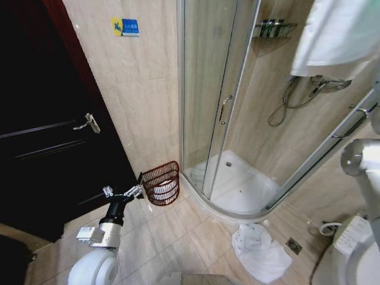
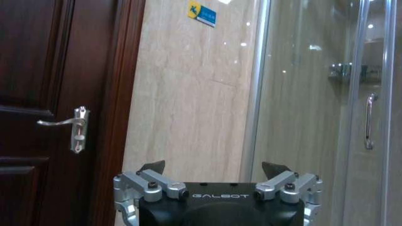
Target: Discard the used towel into the hamper.
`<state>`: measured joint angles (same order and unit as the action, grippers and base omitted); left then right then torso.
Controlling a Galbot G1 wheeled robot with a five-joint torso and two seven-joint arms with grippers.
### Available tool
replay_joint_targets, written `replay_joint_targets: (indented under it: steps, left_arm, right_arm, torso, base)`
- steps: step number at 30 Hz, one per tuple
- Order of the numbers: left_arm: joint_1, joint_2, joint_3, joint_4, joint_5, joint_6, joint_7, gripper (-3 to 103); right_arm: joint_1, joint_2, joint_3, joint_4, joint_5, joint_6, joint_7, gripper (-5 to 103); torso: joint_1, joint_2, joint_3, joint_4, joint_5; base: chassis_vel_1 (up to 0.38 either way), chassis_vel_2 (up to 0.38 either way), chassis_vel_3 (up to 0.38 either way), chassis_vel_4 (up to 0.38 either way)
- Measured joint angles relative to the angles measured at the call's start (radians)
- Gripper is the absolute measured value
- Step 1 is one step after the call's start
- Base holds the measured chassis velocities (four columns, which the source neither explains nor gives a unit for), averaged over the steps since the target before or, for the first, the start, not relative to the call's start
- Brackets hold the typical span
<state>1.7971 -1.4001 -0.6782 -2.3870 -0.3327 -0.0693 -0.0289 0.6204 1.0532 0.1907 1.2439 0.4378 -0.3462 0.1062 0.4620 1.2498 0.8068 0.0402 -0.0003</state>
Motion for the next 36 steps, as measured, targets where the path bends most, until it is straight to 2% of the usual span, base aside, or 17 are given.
replay_joint_targets:
  steps: [2, 3, 6, 7, 10, 11, 12, 13, 15, 16, 19, 20, 21, 23, 24, 25, 36]
  left_arm:
    - [0.000, 0.000, 0.000, 0.000, 0.000, 0.000, 0.000, 100]
    - [0.000, 0.000, 0.000, 0.000, 0.000, 0.000, 0.000, 100]
    - [0.000, 0.000, 0.000, 0.000, 0.000, 0.000, 0.000, 100]
    - [0.000, 0.000, 0.000, 0.000, 0.000, 0.000, 0.000, 100]
    - [0.000, 0.000, 0.000, 0.000, 0.000, 0.000, 0.000, 100]
    - [0.000, 0.000, 0.000, 0.000, 0.000, 0.000, 0.000, 100]
    - [0.000, 0.000, 0.000, 0.000, 0.000, 0.000, 0.000, 100]
    - [0.000, 0.000, 0.000, 0.000, 0.000, 0.000, 0.000, 100]
    - [0.000, 0.000, 0.000, 0.000, 0.000, 0.000, 0.000, 100]
    - [0.000, 0.000, 0.000, 0.000, 0.000, 0.000, 0.000, 100]
    - [0.000, 0.000, 0.000, 0.000, 0.000, 0.000, 0.000, 100]
    - [0.000, 0.000, 0.000, 0.000, 0.000, 0.000, 0.000, 100]
    - [0.000, 0.000, 0.000, 0.000, 0.000, 0.000, 0.000, 100]
    - [0.000, 0.000, 0.000, 0.000, 0.000, 0.000, 0.000, 100]
    - [0.000, 0.000, 0.000, 0.000, 0.000, 0.000, 0.000, 100]
    - [0.000, 0.000, 0.000, 0.000, 0.000, 0.000, 0.000, 100]
    - [0.000, 0.000, 0.000, 0.000, 0.000, 0.000, 0.000, 100]
  right_arm:
    - [0.006, 0.000, 0.000, -0.030, -0.022, 0.033, -0.025, 95]
    - [0.006, 0.000, 0.000, -0.030, -0.022, 0.033, -0.025, 95]
    - [0.009, -0.011, 0.002, -0.056, -0.045, 0.079, -0.052, 79]
    - [0.009, -0.011, 0.002, -0.056, -0.045, 0.079, -0.052, 79]
    - [0.007, -0.021, 0.004, -0.058, -0.052, 0.089, -0.061, 63]
    - [0.007, -0.021, 0.004, -0.058, -0.052, 0.089, -0.061, 63]
    - [0.003, -0.024, 0.004, -0.056, -0.053, 0.091, -0.063, 57]
    - [0.001, -0.025, 0.004, -0.055, -0.053, 0.092, -0.065, 57]
    - [-0.004, -0.027, 0.005, -0.049, -0.054, 0.095, -0.068, 47]
    - [-0.004, -0.027, 0.005, -0.049, -0.054, 0.095, -0.068, 47]
    - [-0.012, -0.030, 0.010, -0.044, -0.058, 0.103, -0.073, 30]
    - [-0.012, -0.030, 0.010, -0.044, -0.058, 0.103, -0.073, 30]
    - [-0.014, -0.031, 0.010, -0.042, -0.059, 0.107, -0.074, 25]
    - [-0.016, -0.032, 0.010, -0.040, -0.059, 0.110, -0.075, 25]
    - [-0.017, -0.034, 0.009, -0.033, -0.059, 0.114, -0.076, 17]
    - [-0.020, -0.037, 0.008, -0.023, -0.059, 0.126, -0.079, 14]
    - [-0.038, -0.083, 0.015, 0.047, -0.061, 0.174, -0.093, 13]
  torso:
    - [0.000, 0.000, 0.000, 0.0000, 0.0002]
    - [0.000, 0.000, 0.000, 0.0000, 0.0002]
    - [0.000, 0.000, 0.000, -0.0004, 0.0006]
    - [0.000, 0.000, 0.000, -0.0004, 0.0006]
    - [0.000, 0.000, 0.000, -0.0004, 0.0002]
    - [0.000, 0.000, 0.000, -0.0004, 0.0002]
    - [0.000, 0.000, 0.000, -0.0004, 0.0002]
    - [0.000, 0.000, 0.000, -0.0003, 0.0003]
    - [0.000, 0.000, 0.000, -0.0003, 0.0003]
    - [0.000, 0.000, 0.000, -0.0003, 0.0003]
    - [0.000, 0.000, 0.000, -0.0002, 0.0002]
    - [0.000, 0.000, 0.000, -0.0002, 0.0002]
    - [0.000, 0.000, 0.000, -0.0003, 0.0002]
    - [0.000, 0.000, 0.000, -0.0002, 0.0002]
    - [0.000, 0.000, 0.000, -0.0002, 0.0003]
    - [0.000, 0.000, 0.000, -0.0002, 0.0003]
    - [0.000, 0.000, 0.000, -0.0001, 0.0001]
  base:
    - [0.000, 0.000, 0.000, 0.000]
    - [0.000, 0.000, 0.000, 0.000]
    - [0.000, 0.000, 0.000, 0.000]
    - [0.000, 0.000, 0.000, 0.000]
    - [0.000, 0.000, 0.000, 0.000]
    - [0.000, 0.000, 0.000, 0.000]
    - [0.000, 0.000, 0.000, 0.000]
    - [0.000, 0.000, 0.000, 0.000]
    - [0.000, 0.000, 0.000, 0.000]
    - [0.000, 0.000, 0.000, 0.000]
    - [0.000, 0.000, 0.000, 0.000]
    - [0.000, 0.000, 0.000, 0.000]
    - [0.000, 0.000, 0.000, 0.000]
    - [0.000, 0.000, 0.000, 0.000]
    - [0.000, 0.000, 0.000, 0.000]
    - [0.000, 0.000, 0.000, 0.000]
    - [0.000, 0.000, 0.000, 0.000]
